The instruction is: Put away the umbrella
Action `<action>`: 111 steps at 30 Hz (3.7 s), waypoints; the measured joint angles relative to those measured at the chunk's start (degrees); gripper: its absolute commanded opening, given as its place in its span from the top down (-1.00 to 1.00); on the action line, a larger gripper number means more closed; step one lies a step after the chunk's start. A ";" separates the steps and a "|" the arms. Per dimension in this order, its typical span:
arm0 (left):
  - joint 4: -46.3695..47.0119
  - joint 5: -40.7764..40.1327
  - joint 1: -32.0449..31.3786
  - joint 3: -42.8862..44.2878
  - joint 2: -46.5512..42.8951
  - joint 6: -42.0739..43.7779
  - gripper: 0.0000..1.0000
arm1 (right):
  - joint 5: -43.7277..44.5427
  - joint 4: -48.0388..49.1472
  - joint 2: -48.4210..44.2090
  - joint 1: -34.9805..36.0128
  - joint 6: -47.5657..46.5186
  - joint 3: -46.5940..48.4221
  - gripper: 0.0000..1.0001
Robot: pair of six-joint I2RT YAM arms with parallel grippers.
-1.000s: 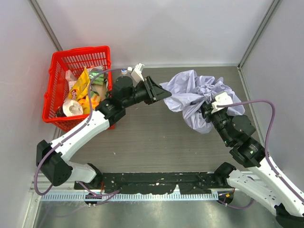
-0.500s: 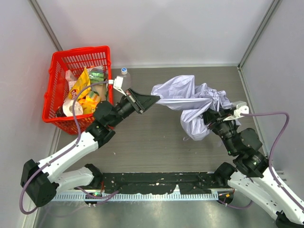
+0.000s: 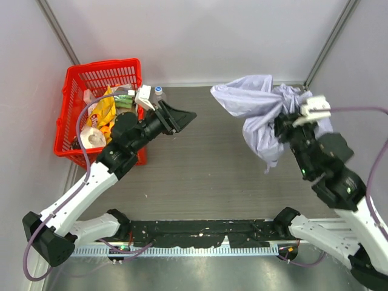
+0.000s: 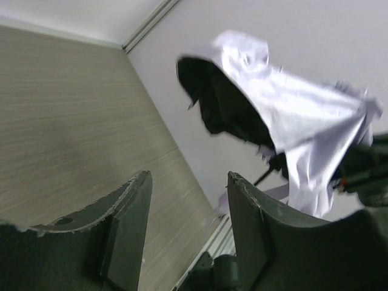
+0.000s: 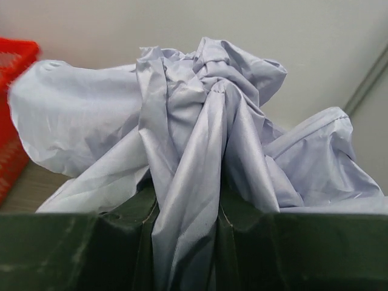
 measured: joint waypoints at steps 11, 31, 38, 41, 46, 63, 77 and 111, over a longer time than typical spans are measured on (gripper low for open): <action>-9.27 -4.28 0.26 -8.96 -14.27 4.52 -0.37 | 13.35 -10.43 36.24 -0.83 -37.53 12.87 0.99; -12.17 -5.79 0.26 -23.61 -27.26 -1.60 -0.32 | 21.99 19.26 59.01 -3.69 -59.08 4.72 0.99; -12.24 -5.77 0.26 -23.56 -27.04 -1.60 -0.33 | 23.06 56.26 60.26 -12.15 -76.26 2.97 0.99; -12.57 -5.84 0.26 -23.56 -27.78 -1.55 -0.34 | 23.39 71.67 65.83 -11.74 -81.50 1.29 0.99; -14.05 -5.90 0.26 -23.56 -29.33 -1.44 -0.35 | 23.37 83.54 77.59 -6.97 -85.02 -3.28 0.99; -16.13 -6.21 0.26 -26.47 -33.09 -3.15 -0.33 | -7.76 15.54 66.95 3.23 -49.75 -5.66 0.99; -14.43 2.21 0.24 -29.03 -35.23 -4.28 -0.18 | -28.81 -7.56 74.47 0.13 -38.64 11.45 0.99; 20.90 -38.62 -15.28 -30.47 28.68 -54.62 -0.76 | -69.24 -17.14 84.65 -11.76 -28.24 22.62 0.99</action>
